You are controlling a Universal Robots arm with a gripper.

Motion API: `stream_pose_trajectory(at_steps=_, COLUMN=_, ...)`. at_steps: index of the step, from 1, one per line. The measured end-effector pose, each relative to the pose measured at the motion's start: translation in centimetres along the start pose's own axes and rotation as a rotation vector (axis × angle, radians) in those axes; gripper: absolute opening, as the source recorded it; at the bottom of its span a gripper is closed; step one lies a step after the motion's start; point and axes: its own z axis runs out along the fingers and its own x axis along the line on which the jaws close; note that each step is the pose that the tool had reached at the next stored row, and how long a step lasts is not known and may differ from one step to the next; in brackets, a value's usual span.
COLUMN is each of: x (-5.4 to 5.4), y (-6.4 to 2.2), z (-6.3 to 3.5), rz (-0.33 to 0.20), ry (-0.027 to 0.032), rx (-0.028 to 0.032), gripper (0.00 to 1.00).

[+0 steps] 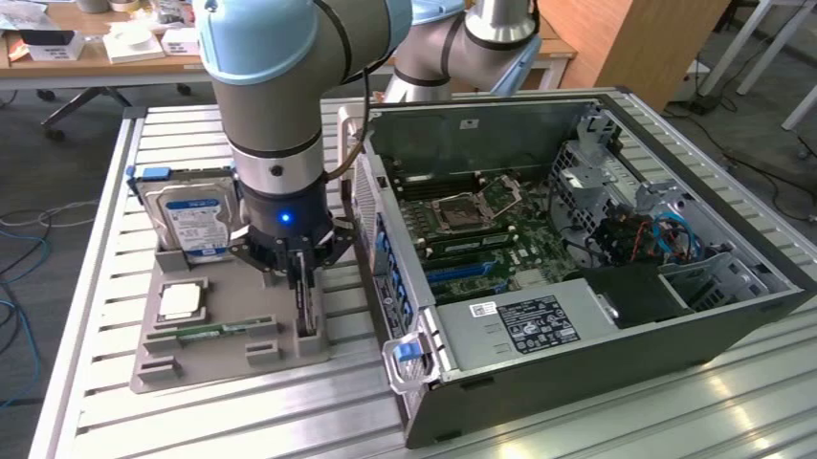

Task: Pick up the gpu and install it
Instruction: 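Pick up the gpu and move the gpu toward the slot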

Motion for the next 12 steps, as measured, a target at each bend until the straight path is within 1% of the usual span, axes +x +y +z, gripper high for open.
stream_pose_trajectory(at_steps=4, x=0.00, y=0.00, z=0.00, rz=-0.006, ry=0.0004, rx=0.0001, gripper=0.26)
stream_pose_trajectory(at_steps=8, x=0.02, y=0.00, z=0.04, rz=-0.056, ry=0.0022, rx=-0.0004, gripper=0.26)
stream_pose_trajectory(at_steps=12, x=0.02, y=0.00, z=0.04, rz=-0.059, ry=0.0023, rx=-0.0001, gripper=0.26)
